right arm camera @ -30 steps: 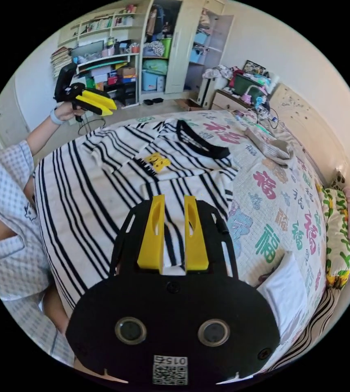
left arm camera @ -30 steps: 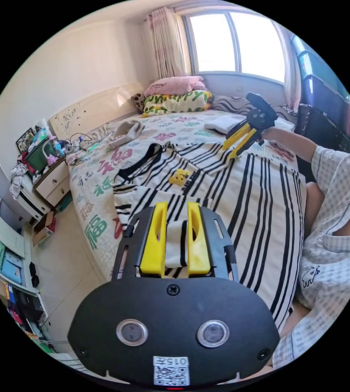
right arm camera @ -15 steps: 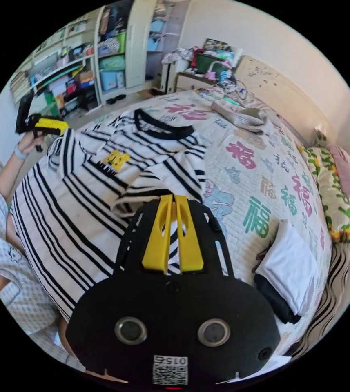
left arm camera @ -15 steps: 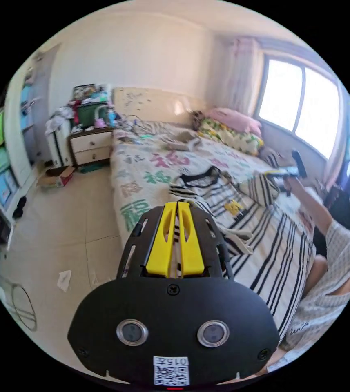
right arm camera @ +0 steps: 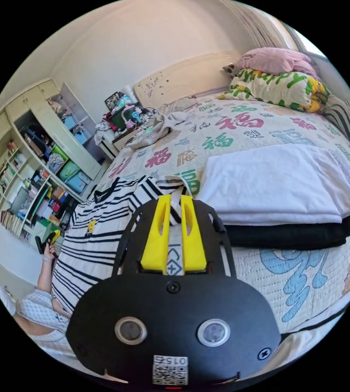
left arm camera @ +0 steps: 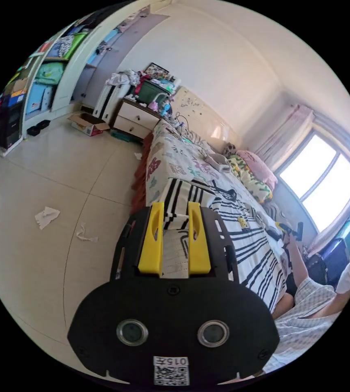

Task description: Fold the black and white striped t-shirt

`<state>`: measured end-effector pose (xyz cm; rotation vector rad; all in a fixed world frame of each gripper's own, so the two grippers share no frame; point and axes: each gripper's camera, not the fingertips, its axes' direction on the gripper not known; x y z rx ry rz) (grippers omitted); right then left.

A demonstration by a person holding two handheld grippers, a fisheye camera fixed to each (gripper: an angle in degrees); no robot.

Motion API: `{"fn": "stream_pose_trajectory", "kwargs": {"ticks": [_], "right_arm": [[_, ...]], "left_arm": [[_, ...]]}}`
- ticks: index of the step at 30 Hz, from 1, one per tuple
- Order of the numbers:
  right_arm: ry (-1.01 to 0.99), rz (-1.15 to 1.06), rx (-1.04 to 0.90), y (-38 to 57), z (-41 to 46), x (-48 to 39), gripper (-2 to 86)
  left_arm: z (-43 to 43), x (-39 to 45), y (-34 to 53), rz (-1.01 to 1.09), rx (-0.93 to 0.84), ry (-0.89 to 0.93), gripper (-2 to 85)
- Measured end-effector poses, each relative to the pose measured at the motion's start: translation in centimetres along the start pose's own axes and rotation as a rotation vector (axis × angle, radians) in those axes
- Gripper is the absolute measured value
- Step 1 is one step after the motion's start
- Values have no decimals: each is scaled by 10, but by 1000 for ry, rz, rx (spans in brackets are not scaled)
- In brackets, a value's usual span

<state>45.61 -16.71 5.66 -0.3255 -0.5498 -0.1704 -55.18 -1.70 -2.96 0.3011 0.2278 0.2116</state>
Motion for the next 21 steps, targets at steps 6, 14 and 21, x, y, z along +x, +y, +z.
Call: {"fn": "stream_pose_trajectory", "kwargs": {"ticks": [6,14,21], "right_arm": [[-106,-219,-160,60,6,-83,77],[178,-255,-332,176,-41,-99,98],[92,-175,-461,277,-73,-85,117]], "left_arm": [[91,29,-18,18,-268,-47,44],[15,29,13,54,-219,-422,19],[-85,105,139,317,-379,128,87]]}}
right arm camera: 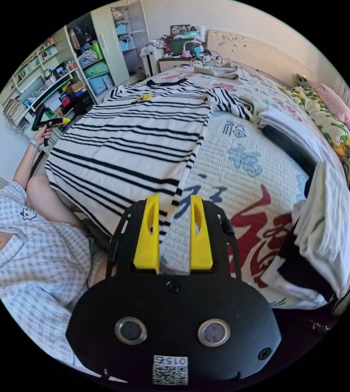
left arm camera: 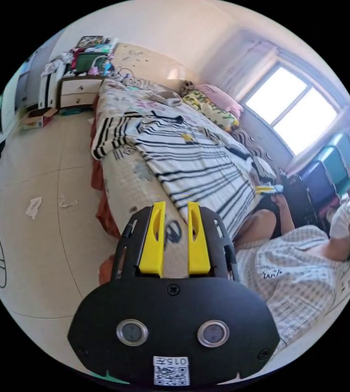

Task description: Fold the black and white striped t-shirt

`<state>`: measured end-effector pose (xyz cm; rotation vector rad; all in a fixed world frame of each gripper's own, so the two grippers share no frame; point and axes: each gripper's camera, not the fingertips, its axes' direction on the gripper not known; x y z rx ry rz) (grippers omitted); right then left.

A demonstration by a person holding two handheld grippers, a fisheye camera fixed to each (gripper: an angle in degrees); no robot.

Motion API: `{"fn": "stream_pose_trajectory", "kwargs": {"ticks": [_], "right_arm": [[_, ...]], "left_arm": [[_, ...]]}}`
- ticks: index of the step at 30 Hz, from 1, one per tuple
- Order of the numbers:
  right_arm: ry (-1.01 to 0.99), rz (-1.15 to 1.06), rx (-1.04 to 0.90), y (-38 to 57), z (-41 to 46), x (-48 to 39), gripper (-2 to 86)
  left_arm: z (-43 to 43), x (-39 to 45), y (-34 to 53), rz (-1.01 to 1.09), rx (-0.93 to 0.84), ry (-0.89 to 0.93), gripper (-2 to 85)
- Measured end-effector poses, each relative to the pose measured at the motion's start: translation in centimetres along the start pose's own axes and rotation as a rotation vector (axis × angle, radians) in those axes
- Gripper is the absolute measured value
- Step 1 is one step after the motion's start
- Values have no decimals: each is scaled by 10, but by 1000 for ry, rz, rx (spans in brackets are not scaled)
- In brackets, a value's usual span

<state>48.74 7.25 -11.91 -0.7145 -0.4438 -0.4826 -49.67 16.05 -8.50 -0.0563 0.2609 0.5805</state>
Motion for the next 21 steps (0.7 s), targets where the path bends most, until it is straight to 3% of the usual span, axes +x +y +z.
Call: {"fn": "stream_pose_trajectory", "kwargs": {"ticks": [6,10,15,21], "right_arm": [[-70,37,62,21,4,0,108],[30,15,22,21,8,-13,89],[28,-8,31,30,2,-20,5],[-24,-3,127,61,-25,-22,-8]], "left_arm": [[47,51,44,105,-250,76,94],[81,65,39,145,-407,52,73],[87,78,39,166,-422,-23,32],[59,101,63,177,-308,3,2]]}}
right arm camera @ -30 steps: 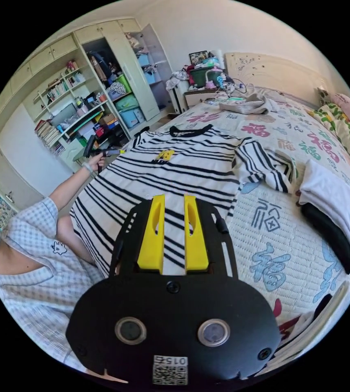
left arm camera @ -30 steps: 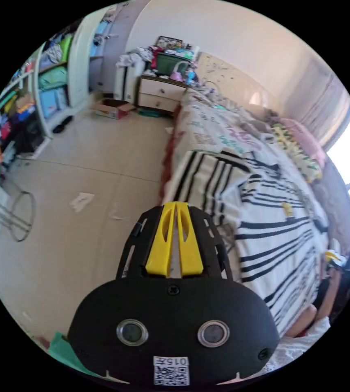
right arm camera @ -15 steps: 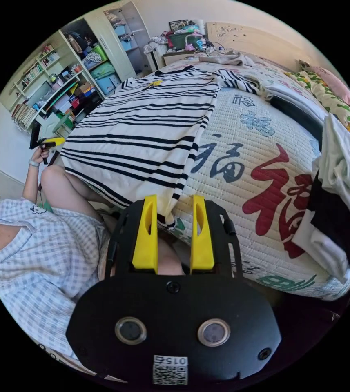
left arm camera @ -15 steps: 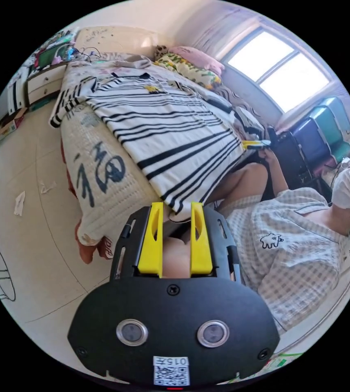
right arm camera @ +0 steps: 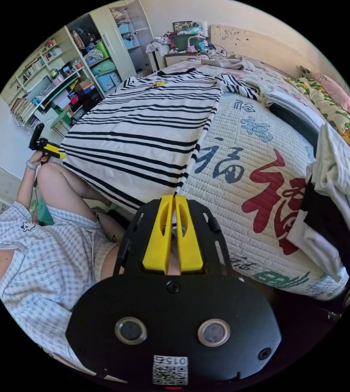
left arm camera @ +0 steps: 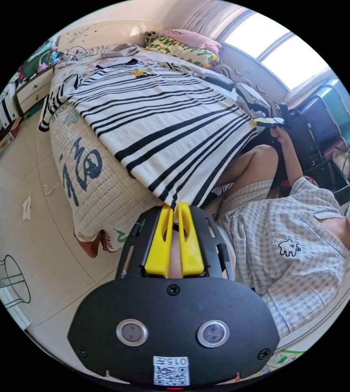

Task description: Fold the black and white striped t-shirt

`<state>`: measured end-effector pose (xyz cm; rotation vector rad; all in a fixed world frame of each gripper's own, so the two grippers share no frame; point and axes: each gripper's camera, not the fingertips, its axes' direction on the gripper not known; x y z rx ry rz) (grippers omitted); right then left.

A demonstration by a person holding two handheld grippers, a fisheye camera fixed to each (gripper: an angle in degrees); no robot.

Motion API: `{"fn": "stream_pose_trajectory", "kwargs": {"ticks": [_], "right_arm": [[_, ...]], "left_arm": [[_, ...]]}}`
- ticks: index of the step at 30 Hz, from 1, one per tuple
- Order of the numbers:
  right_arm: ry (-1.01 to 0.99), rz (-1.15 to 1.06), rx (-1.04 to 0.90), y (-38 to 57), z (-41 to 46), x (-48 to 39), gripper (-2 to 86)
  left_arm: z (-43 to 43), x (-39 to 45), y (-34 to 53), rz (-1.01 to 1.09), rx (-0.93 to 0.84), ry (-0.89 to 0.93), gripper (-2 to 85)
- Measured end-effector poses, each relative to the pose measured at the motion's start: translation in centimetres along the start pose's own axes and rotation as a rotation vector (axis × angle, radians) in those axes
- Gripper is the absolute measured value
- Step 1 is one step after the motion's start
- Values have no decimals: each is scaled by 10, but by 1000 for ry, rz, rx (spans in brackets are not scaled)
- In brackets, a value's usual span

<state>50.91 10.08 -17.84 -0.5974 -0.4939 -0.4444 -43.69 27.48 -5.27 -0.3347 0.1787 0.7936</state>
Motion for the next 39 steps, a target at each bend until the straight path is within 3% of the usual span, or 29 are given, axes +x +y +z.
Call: {"fn": "stream_pose_trajectory", "kwargs": {"ticks": [5,14,18,20,22,27,32,36,39], "right_arm": [[2,-18,-25,14,1,-7,-8],[-8,79,-82,27,35,12,-7],[17,141,-11,48,10,21,-4],[11,139,60,50,-6,18,-1],[27,102,139,41,-21,6,6],[19,-42,156,-13,-13,-30,42],[117,-169,30,-76,28,-66,46],[271,-293,-131,-101,71,-81,-2],[294,-349,-105,-101,81,-83,-7]], "left_arm": [[-18,30,16,22,57,-79,0],[46,18,14,-37,-113,-69,6],[39,26,31,-66,-157,-184,2],[25,31,39,-87,-108,-227,2],[1,46,41,-68,56,-241,1],[-14,95,17,69,351,-310,-6],[41,128,-37,172,186,-473,-5],[100,136,-67,222,-12,-561,-5],[107,147,-62,263,19,-599,-6]]}}
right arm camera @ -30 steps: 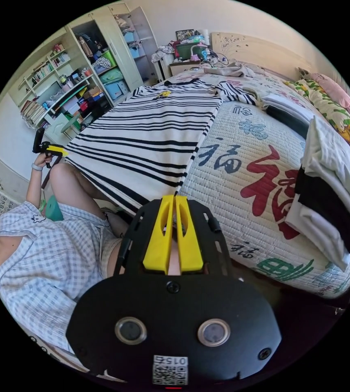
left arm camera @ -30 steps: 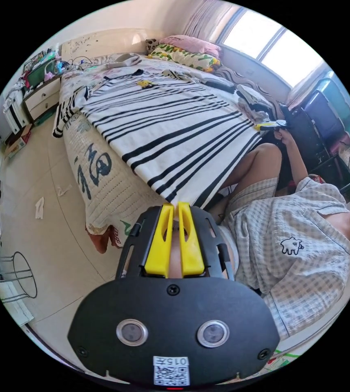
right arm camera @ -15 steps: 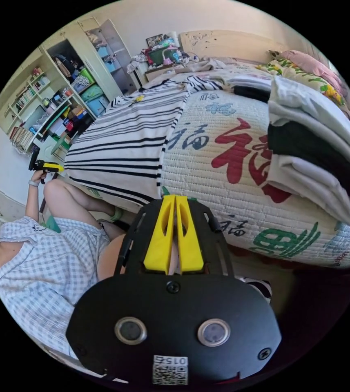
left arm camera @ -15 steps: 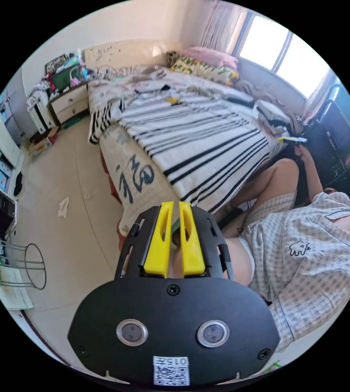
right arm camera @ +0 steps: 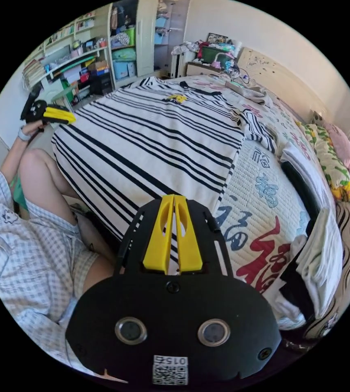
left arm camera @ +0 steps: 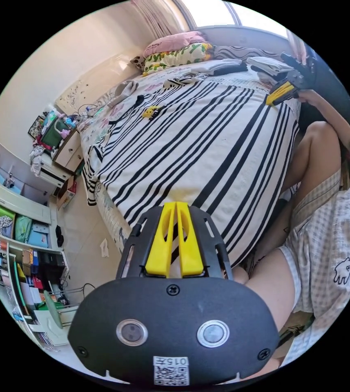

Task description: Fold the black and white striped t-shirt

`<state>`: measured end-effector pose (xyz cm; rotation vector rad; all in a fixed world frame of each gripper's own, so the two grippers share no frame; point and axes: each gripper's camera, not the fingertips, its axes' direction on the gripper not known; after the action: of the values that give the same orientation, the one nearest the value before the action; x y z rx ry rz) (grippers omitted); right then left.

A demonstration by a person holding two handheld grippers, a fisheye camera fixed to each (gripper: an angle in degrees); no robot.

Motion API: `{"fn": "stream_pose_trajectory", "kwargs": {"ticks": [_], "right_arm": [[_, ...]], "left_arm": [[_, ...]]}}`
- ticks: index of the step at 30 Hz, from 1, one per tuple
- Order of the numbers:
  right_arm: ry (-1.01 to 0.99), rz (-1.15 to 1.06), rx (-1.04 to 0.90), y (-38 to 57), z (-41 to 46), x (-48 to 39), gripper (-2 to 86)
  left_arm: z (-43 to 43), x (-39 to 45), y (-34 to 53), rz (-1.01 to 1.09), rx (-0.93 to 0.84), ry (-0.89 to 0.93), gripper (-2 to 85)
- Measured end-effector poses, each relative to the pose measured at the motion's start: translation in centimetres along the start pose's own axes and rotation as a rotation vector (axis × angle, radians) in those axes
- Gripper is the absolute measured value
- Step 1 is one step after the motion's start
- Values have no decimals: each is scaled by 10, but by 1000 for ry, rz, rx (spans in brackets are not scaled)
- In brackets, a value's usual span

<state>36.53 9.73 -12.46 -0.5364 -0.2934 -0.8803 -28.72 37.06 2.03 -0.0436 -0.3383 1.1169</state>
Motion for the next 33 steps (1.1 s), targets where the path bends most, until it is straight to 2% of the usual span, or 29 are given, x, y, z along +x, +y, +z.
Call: {"fn": "stream_pose_trajectory", "kwargs": {"ticks": [6,8,10,14,17,19,21,25,27,30,33], "right_arm": [[-109,11,54,-2,-16,38,-10],[-40,97,120,-6,-40,70,-10],[88,214,318,-12,-80,119,-10],[66,337,505,-45,-98,198,-7],[14,411,451,-89,-66,257,8],[-64,426,343,-124,-26,298,60],[-128,409,278,-146,0,321,77],[-126,392,127,-182,47,362,104],[-194,388,106,-186,62,374,102],[-249,391,186,-174,58,386,71],[-351,327,183,-160,41,398,38]], "left_arm": [[2,0,-15,23,-69,40,-3],[-5,-10,-28,42,-112,105,1],[-32,-32,-50,16,-20,119,8],[-65,-63,-106,-28,195,50,17],[-54,-76,-170,-27,260,69,26],[-31,-81,-220,-40,291,149,34],[-11,-81,-259,-30,285,187,44],[45,-80,-348,-12,229,225,56],[73,-79,-384,4,195,285,55],[129,-68,-435,36,91,375,51],[169,-56,-465,51,24,341,46]]}}
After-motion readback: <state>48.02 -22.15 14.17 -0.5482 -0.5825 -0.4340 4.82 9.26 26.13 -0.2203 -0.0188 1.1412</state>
